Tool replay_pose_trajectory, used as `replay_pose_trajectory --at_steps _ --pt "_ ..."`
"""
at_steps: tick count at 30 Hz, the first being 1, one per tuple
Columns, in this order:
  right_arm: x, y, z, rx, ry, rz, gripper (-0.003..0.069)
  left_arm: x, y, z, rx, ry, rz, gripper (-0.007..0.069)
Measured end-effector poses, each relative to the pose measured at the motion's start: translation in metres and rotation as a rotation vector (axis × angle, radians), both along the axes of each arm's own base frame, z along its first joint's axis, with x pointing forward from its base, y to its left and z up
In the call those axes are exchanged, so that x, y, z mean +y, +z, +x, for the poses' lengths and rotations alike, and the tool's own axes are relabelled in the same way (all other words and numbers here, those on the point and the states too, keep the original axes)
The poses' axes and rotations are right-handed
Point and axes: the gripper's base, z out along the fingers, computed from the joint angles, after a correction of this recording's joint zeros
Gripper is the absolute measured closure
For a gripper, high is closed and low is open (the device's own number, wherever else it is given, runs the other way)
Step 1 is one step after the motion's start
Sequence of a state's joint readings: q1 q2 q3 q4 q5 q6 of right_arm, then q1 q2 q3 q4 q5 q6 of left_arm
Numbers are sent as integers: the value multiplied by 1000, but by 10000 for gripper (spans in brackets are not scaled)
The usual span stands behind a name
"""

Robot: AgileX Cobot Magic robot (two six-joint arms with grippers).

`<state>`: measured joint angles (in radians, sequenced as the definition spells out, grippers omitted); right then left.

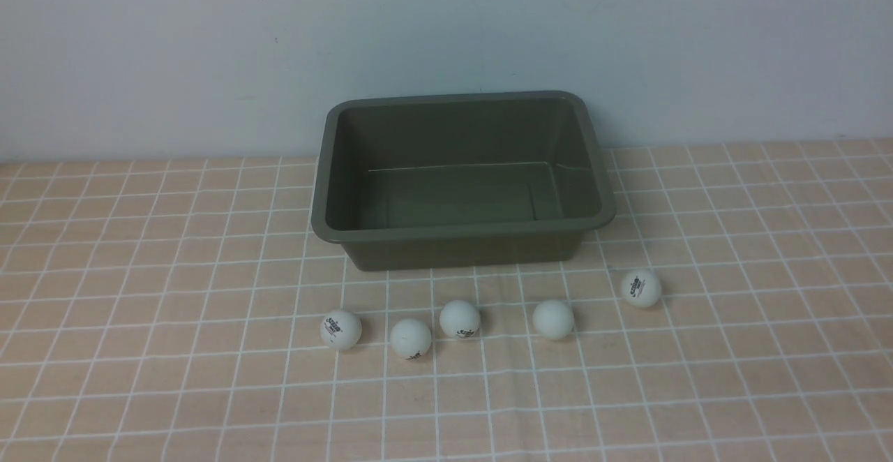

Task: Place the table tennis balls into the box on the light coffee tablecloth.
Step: 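Reach for and grasp a ping pong ball on the table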

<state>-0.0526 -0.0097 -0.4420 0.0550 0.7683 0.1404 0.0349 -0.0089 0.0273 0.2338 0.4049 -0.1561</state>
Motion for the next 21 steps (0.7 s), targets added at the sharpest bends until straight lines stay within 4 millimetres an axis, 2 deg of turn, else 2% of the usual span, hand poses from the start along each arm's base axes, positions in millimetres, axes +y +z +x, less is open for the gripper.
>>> replay_pose_trajectory --at_steps 5,13,21 --pt "0 2 0 -24 -1 -1 669 0 0 0 0 0 0 693" --pt "0 4 0 -49 -1 -2 669 4 1 0 10 1 131 693" --pt "0 4 0 -49 -1 -2 668 5 1 0 9 1 159 693"
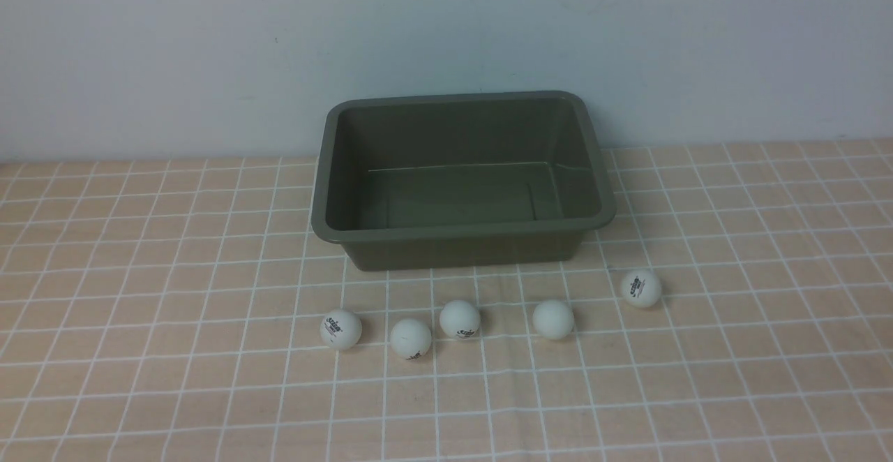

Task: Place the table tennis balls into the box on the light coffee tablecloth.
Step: 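Reach for and grasp a ping pong ball on the table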

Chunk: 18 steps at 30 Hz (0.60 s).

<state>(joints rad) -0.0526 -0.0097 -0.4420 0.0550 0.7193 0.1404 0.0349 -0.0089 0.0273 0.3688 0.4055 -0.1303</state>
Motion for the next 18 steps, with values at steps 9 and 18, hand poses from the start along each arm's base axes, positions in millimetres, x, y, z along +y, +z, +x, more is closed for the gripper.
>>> replay_pose_trajectory --at_steps 9,18 --pt "0 0 0 0 1 2 668 -8 14 5 -191 -38 -237 693" --pt "0 0 0 0 1 2 668 -12 27 6 -339 -76 -325 693"
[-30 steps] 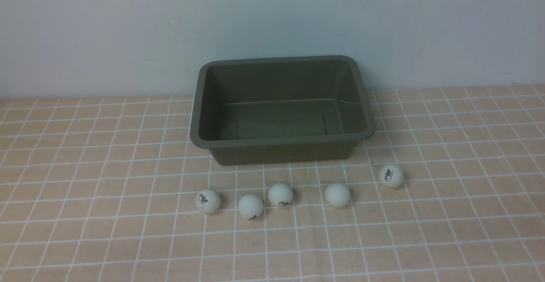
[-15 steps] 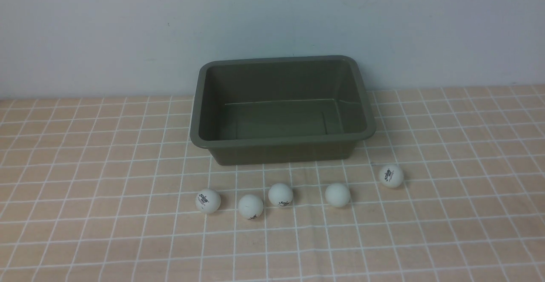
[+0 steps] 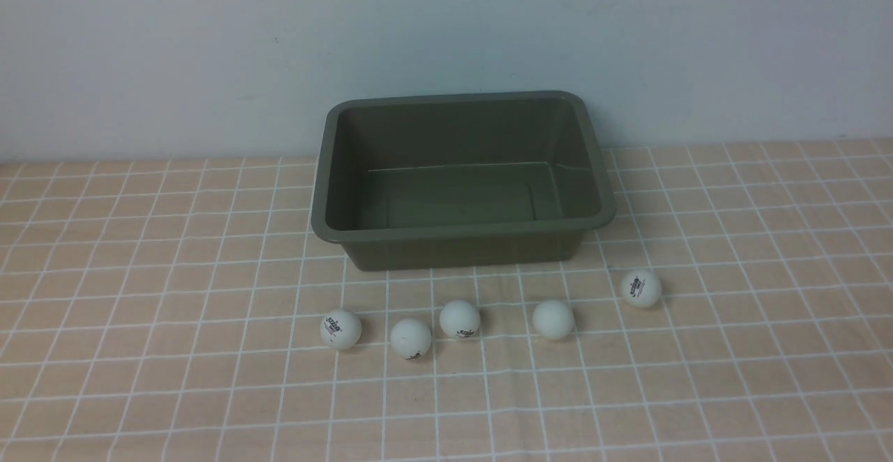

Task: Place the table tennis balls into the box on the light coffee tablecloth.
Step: 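Reach for and grasp a ping pong ball on the table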

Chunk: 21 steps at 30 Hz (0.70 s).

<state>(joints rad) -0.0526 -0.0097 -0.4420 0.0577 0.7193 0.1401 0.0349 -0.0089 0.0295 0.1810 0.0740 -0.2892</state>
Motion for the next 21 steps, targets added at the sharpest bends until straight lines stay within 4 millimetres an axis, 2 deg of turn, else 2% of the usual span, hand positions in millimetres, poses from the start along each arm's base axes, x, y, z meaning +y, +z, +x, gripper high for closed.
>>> replay_pose_trajectory --at_steps 21 --pt "0 -4 0 42 2 2 667 -5 25 -3 -282 -53 2 693"
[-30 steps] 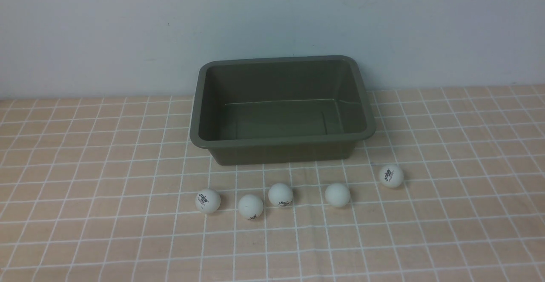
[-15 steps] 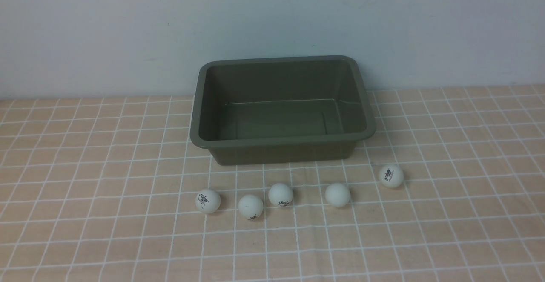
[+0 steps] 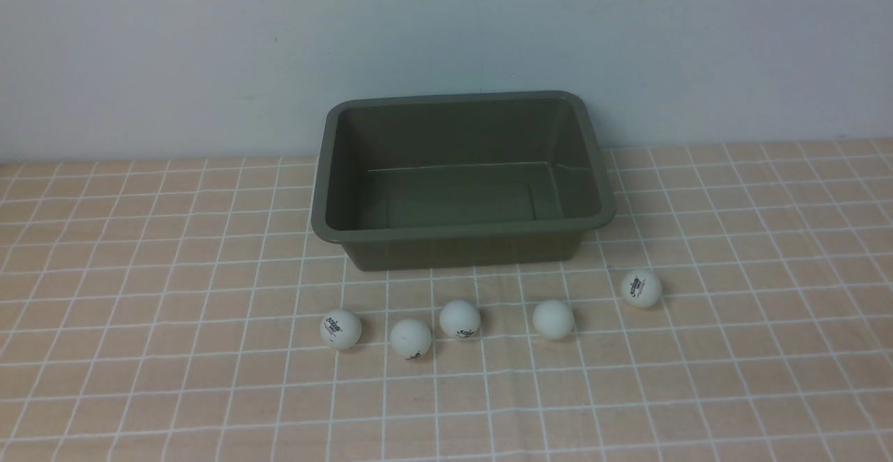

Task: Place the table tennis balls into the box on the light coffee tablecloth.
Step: 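Reach for and grasp a ping pong ball on the table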

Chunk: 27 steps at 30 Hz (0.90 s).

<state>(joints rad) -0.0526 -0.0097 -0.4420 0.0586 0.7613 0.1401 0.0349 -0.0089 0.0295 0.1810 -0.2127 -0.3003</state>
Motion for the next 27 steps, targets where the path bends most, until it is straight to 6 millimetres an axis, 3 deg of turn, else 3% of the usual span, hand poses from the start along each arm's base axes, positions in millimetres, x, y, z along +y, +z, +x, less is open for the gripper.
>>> replay_pose_trajectory --at_steps 5,10,14,22,27 --pt "0 0 0 3 0 0 667 0 1 0 -12 -35 -111 693" --pt "0 -2 0 21 3 -10 667 -1 -1 0 15 -46 -114 682" --pt "2 -4 1 47 32 -46 667 -2 -5 1 62 -48 -112 635" --pt "17 -2 15 95 211 -74 667 -6 -5 1 73 -142 -313 515" --pt "23 2 26 77 296 -102 667 -13 -2 0 81 -223 -289 489"
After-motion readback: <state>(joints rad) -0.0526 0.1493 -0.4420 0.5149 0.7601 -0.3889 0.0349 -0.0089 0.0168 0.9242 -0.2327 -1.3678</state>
